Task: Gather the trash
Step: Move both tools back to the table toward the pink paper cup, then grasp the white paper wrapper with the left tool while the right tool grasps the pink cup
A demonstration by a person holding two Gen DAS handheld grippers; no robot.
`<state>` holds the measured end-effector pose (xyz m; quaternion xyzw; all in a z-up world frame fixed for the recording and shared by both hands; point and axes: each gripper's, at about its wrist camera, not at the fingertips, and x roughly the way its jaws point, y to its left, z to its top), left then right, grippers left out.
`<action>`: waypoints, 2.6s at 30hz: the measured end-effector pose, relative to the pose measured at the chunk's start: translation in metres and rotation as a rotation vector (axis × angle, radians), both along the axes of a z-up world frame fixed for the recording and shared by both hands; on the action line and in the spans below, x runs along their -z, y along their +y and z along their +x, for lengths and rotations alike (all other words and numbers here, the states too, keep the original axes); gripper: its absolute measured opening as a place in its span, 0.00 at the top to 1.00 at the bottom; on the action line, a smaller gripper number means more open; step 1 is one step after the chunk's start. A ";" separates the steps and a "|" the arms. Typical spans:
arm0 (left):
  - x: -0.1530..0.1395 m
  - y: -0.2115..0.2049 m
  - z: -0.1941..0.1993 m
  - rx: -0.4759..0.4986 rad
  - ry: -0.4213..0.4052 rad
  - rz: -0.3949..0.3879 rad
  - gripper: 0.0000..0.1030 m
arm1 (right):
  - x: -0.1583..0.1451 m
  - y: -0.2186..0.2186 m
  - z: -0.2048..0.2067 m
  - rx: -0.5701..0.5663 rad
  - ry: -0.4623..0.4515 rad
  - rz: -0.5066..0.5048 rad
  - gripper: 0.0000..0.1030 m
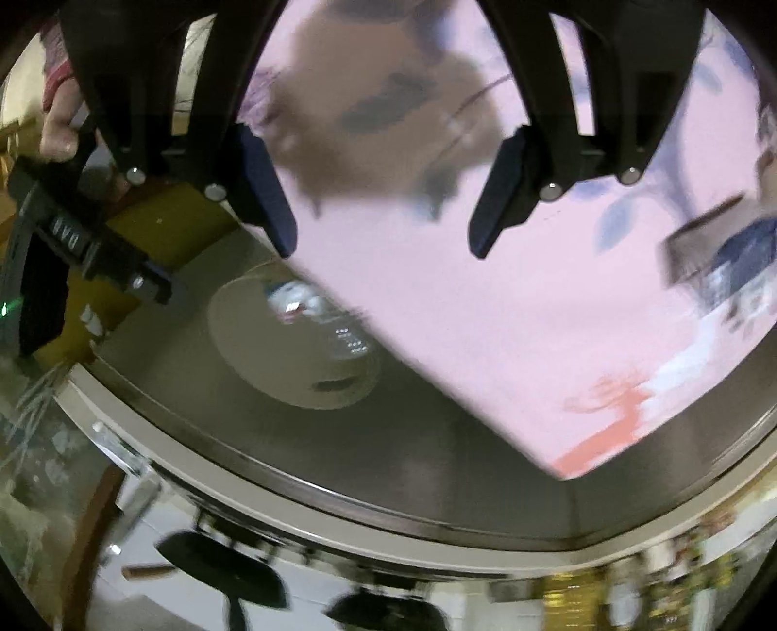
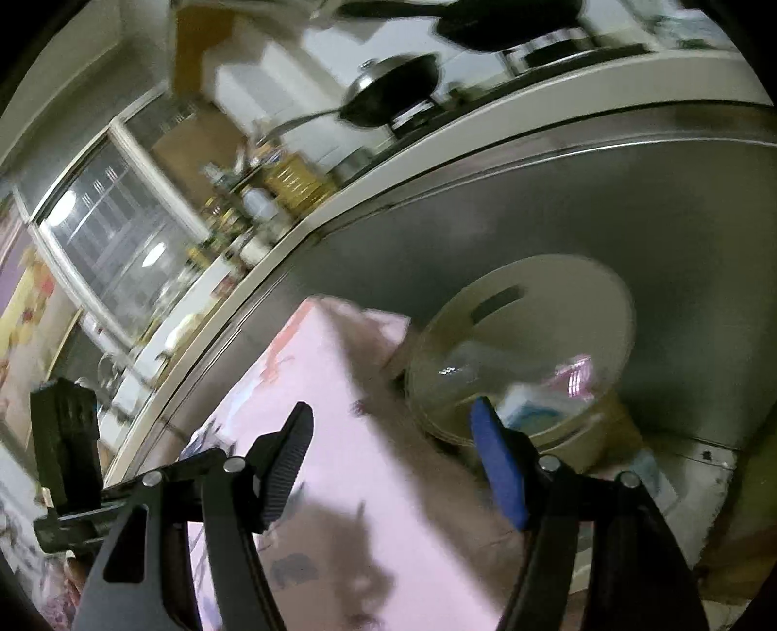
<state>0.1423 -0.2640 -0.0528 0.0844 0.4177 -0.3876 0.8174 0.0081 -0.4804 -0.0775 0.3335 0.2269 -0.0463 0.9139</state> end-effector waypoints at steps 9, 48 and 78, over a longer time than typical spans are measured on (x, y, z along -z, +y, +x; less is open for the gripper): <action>0.012 0.194 0.020 -0.315 0.019 -0.051 0.32 | -0.017 0.111 0.060 -0.287 0.052 -0.061 0.37; 0.045 0.403 0.138 -0.551 -0.071 -0.067 0.70 | -0.018 0.461 0.289 -0.794 0.247 -0.486 0.36; -0.019 0.328 0.010 -0.344 -0.012 -0.345 0.81 | -0.042 0.238 0.118 -0.418 0.160 -0.242 1.00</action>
